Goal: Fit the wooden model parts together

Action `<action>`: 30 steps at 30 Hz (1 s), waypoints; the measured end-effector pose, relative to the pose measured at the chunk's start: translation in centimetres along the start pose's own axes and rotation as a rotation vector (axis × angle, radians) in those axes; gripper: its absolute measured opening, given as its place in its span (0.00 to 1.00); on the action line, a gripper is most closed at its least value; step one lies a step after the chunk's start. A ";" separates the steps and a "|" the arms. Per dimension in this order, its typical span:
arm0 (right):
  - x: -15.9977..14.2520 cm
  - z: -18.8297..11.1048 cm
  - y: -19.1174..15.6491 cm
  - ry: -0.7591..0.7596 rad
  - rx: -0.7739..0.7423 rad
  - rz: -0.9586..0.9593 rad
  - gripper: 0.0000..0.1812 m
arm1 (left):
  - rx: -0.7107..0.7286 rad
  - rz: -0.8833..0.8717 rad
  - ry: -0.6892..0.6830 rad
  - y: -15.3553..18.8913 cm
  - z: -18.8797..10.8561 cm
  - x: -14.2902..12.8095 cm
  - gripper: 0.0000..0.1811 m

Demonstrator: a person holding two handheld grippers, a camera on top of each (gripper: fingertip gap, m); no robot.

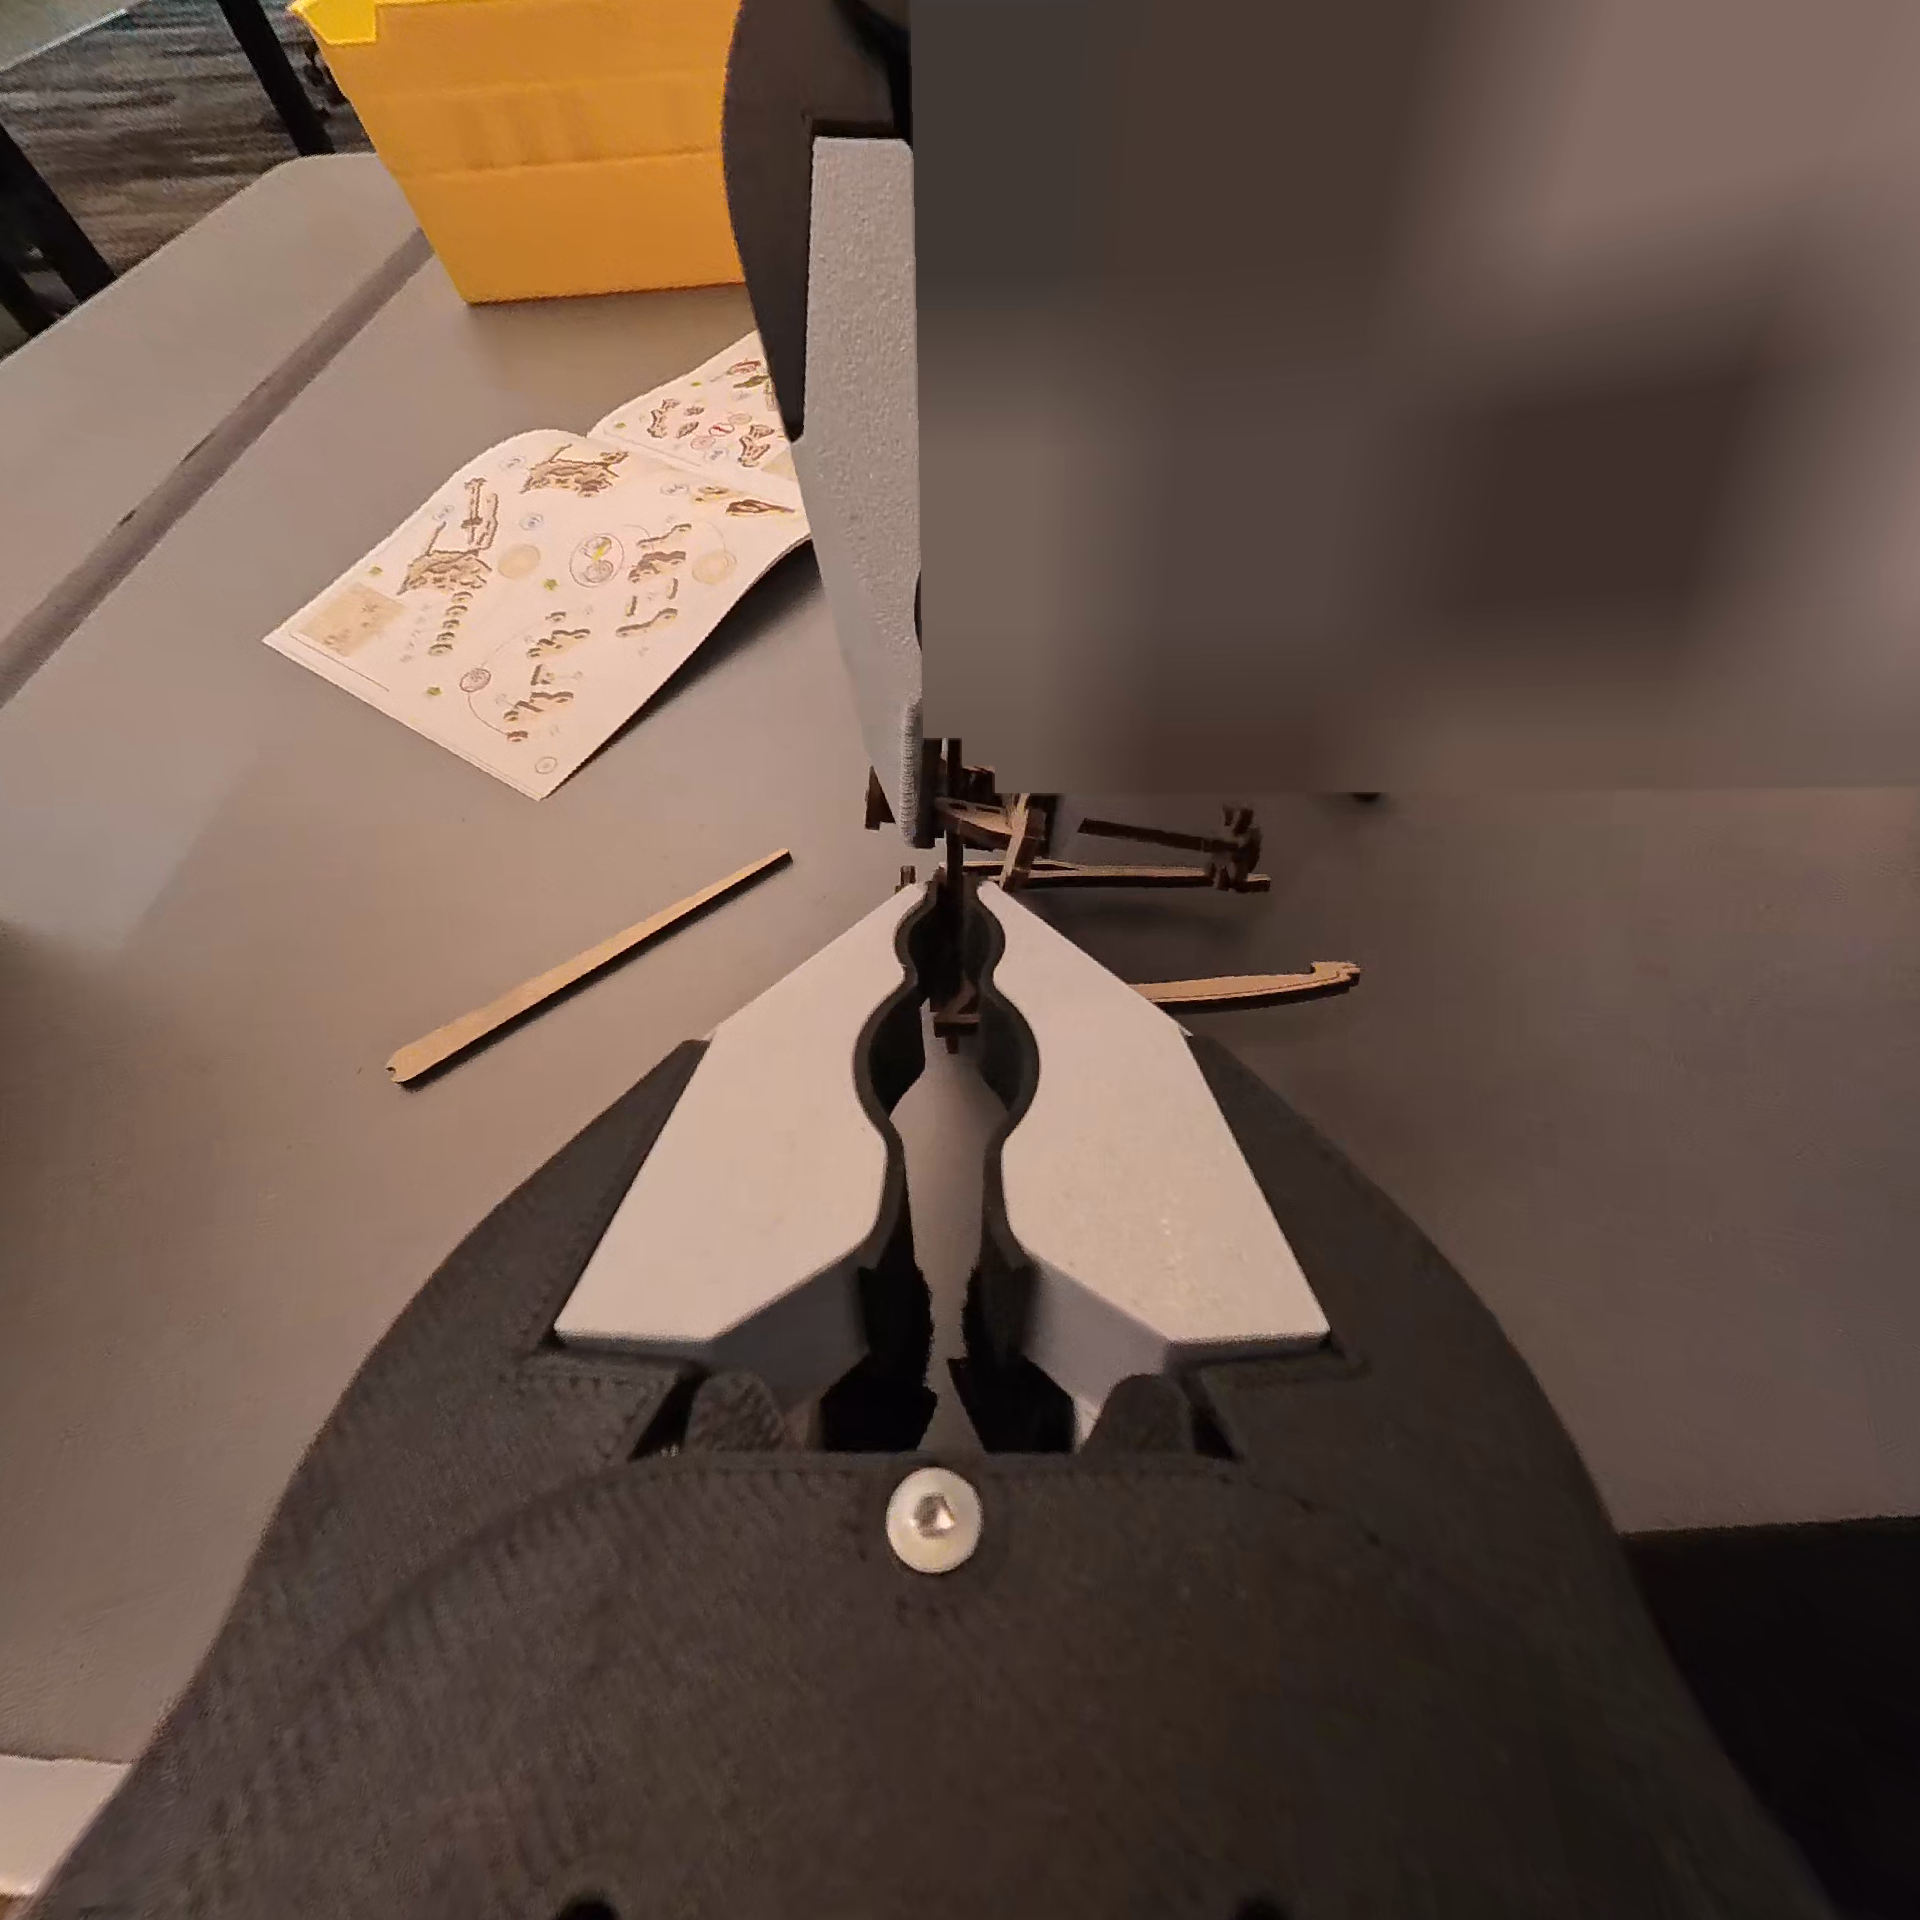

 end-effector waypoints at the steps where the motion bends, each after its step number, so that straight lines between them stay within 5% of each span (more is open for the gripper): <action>1: 0.0 0.0 0.0 0.003 0.001 0.002 0.09 | 0.003 0.015 0.000 0.0 0.0 0.0 0.00; 8: -0.1 0.0 0.2 0.010 0.017 0.106 0.10 | 0.007 0.026 0.001 0.0 0.0 0.0 0.00; 30: 0.3 0.2 -0.7 -0.053 -0.026 0.034 0.09 | 0.015 0.061 -0.015 0.5 0.0 0.0 0.00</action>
Point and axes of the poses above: each gripper's, where its closed fingertips meet, z out along the fingers, x out of its top, y = z × x across the jaws, the point moved 8 cm from there along -z, back along the fingers, and after that the axes turned 1 degree about -x, right-handed, at the moved point
